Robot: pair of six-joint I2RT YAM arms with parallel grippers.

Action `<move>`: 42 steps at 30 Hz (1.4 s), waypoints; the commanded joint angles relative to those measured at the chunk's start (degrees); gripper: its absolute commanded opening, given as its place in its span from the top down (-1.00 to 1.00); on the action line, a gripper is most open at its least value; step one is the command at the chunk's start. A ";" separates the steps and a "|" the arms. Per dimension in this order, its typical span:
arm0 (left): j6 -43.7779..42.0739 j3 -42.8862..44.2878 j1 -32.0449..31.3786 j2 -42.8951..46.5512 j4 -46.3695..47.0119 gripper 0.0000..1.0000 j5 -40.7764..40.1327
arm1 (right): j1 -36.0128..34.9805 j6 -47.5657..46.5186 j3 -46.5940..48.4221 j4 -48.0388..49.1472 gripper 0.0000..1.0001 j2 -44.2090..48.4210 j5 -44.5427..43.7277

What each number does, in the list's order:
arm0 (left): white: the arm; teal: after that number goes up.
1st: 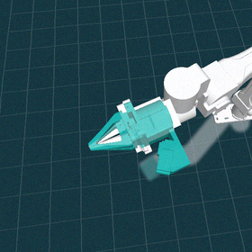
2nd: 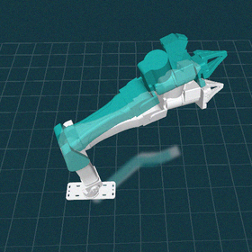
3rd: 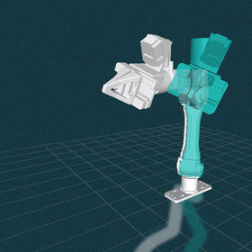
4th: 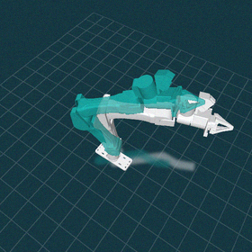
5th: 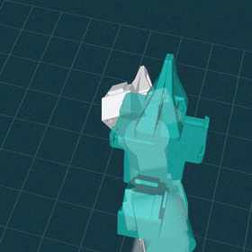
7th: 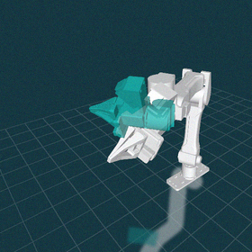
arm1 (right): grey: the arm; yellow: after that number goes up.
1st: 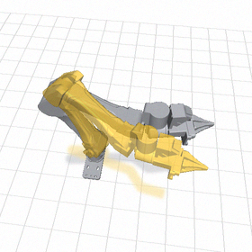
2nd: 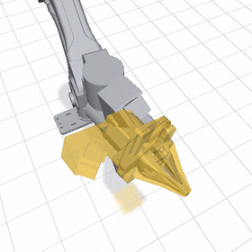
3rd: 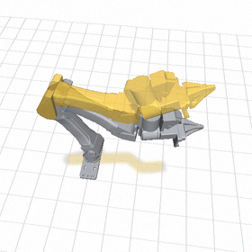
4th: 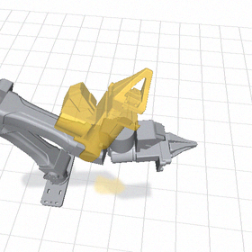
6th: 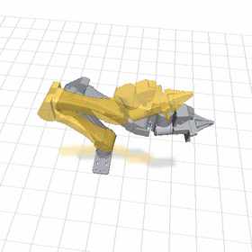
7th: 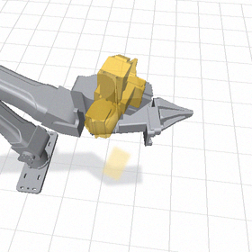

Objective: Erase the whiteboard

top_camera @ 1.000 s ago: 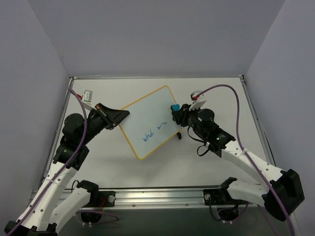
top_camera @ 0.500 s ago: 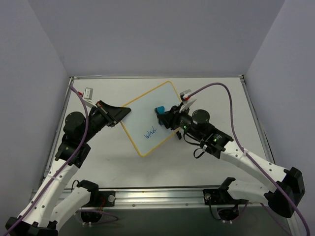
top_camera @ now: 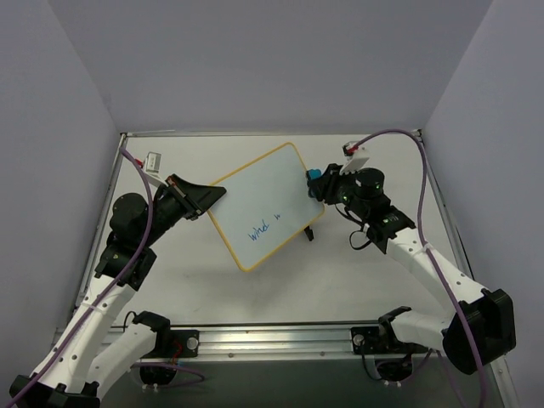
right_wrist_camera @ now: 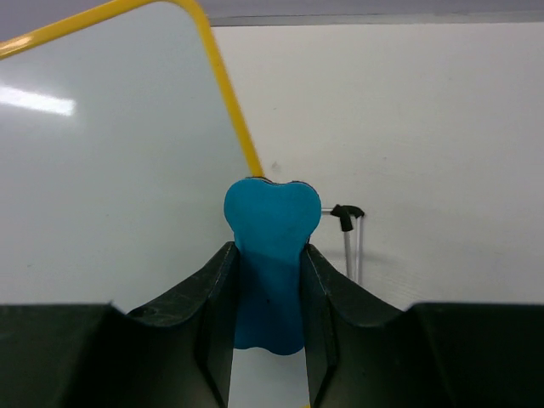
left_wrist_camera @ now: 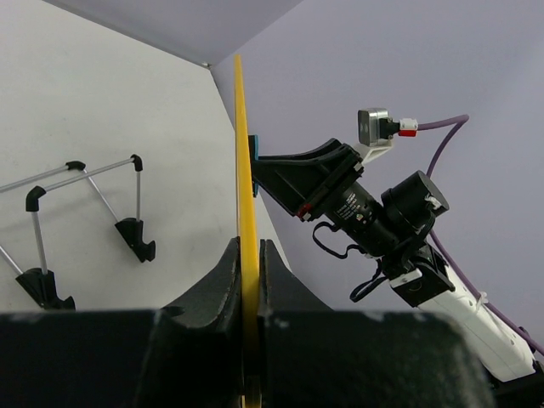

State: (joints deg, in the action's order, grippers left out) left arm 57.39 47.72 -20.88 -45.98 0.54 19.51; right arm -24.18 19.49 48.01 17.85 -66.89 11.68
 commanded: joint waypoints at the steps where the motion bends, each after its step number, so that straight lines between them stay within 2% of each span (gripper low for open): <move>1: 7.48 3.87 -0.82 2.30 17.30 0.95 7.21 | -5.58 0.38 -0.20 -0.18 1.00 0.27 8.27; 3: 7.57 3.52 -0.91 2.12 17.83 0.95 6.25 | -10.16 0.64 -0.37 0.61 1.00 0.80 6.26; 5: 7.65 2.99 -0.91 2.21 18.45 0.95 5.63 | -18.50 1.95 -1.16 2.79 1.00 1.41 3.80; 11: 8.62 2.55 -0.91 1.33 19.85 0.95 4.58 | -40.46 3.02 -0.73 6.32 1.00 0.36 -11.31; 14: 8.88 2.64 -0.91 1.33 19.86 0.95 4.57 | -44.98 2.49 1.20 5.45 1.00 -1.04 -18.52; 17: 8.80 2.90 -1.00 1.94 19.33 0.95 4.57 | -44.64 2.05 1.47 3.61 1.00 -1.31 -24.15; 20: 8.45 3.08 -1.00 2.64 18.28 0.95 4.92 | -41.57 1.52 1.56 0.80 1.00 -0.61 -25.65; 23: 7.74 3.69 -0.91 3.17 16.52 0.95 4.84 | -35.33 1.96 -0.63 -0.35 1.00 2.20 -25.05; 26: 7.39 4.04 -0.91 3.79 15.64 0.95 4.84 | -30.41 0.73 -2.39 -3.50 1.00 5.19 -28.10; 29: 7.65 4.31 -0.91 4.14 15.46 0.95 4.84 | -25.40 -1.20 -3.27 -6.15 1.00 6.42 -31.98; 32: 7.74 4.57 -0.83 4.49 14.85 0.95 4.22 | -21.97 -1.99 -3.19 -6.25 1.00 6.34 -31.20; 35: 7.74 4.48 -0.91 4.58 14.76 0.95 3.87 | -22.31 -1.47 -1.69 -5.20 1.00 4.50 -27.17; 37: 7.83 4.22 -0.91 4.40 14.84 0.95 3.70 | -25.72 -0.33 -0.81 -3.70 1.00 2.66 -26.71; 39: 8.00 3.87 -0.83 4.23 15.20 0.95 3.43 | -33.07 0.55 -0.11 -1.77 1.00 1.16 -29.16; 42: 8.09 3.78 -0.91 3.97 15.28 0.95 2.99 | -39.78 2.04 1.03 2.36 1.00 -2.18 -30.84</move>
State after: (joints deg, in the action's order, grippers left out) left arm 55.40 47.22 -20.56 -44.53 0.32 17.17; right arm -57.12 19.70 47.72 17.78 -65.41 -20.45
